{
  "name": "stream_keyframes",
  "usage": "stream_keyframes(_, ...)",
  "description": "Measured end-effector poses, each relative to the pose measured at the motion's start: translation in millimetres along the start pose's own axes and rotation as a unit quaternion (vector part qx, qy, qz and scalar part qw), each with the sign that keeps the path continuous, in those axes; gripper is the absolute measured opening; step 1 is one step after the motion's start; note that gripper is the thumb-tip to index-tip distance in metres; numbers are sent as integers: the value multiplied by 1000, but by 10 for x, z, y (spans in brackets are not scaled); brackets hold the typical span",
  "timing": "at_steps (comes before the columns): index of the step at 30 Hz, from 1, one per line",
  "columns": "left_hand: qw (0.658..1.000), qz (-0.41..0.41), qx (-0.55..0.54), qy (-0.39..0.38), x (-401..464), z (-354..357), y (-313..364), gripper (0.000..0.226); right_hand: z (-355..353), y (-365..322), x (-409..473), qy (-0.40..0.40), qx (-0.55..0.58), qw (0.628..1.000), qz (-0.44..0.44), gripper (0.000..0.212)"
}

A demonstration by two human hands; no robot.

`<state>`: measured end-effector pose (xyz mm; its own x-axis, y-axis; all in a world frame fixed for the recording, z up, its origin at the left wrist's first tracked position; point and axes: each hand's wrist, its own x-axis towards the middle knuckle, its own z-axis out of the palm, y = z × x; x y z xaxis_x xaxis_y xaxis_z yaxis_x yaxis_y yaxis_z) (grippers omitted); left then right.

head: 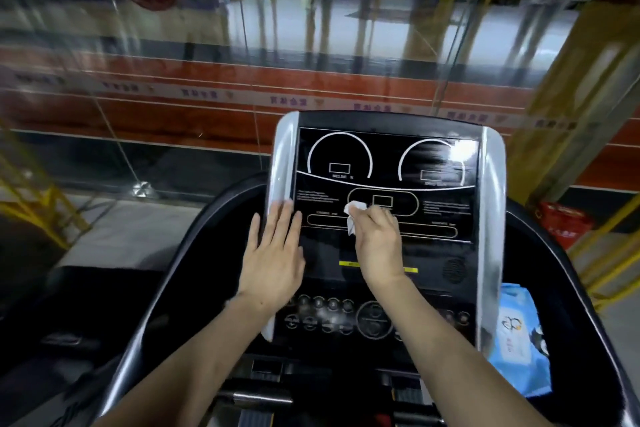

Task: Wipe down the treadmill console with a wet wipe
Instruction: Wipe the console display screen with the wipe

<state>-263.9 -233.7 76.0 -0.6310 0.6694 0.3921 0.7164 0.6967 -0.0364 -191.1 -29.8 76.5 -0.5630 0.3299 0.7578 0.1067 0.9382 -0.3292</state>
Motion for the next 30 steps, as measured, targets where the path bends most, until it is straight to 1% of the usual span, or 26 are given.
stream_keyframes(3, 1000, 9, -1, -9, -101, 34, -286, 68, 206, -377, 161, -12, 2, 999, -37, 40)
stream_keyframes(7, 999, 34, 10, -4, -201, 36, -490, 71, 469, -723, 320, -48, -13, 998, -47, 32)
stream_keyframes(10, 999, 41, 17, -7, -231, 14, -534, 70, 480, -780, 284, -57, -36, 996, -64, 31)
stream_keyframes(13, 999, 37, 8, -8, -213, 10, -487, 70, 406, -748, 109, -77, -36, 992, -95, 25)
stream_keyframes(15, 1000, 30, 5, -6, -207, 25, -433, 69, 353, -708, 43, -96, -29, 989, -106, 28)
stream_keyframes(17, 1000, 26, 9, -12, -198, 27, -360, 68, 301, -615, 48, -111, -34, 987, -111, 32)
stream_keyframes(19, 999, 30, 7, -19, -179, 1, -255, 66, 189, -463, 49, -111, -35, 988, -103, 40)
stream_keyframes(23, 997, 73, -3, -15, -93, -54, 94, 64, -211, -56, -32, -91, -43, 992, -73, 45)
stream_keyframes(25, 996, 89, -9, -17, -37, -68, 314, 64, -407, 203, -85, -83, -43, 995, -45, 46)
stream_keyframes(28, 995, 96, -10, -20, 53, -75, 652, 64, -698, 582, -176, -79, -50, 996, 9, 52)
stream_keyframes(30, 994, 105, -13, -18, 106, -65, 869, 64, -906, 814, -225, -74, -62, 995, 20, 54)
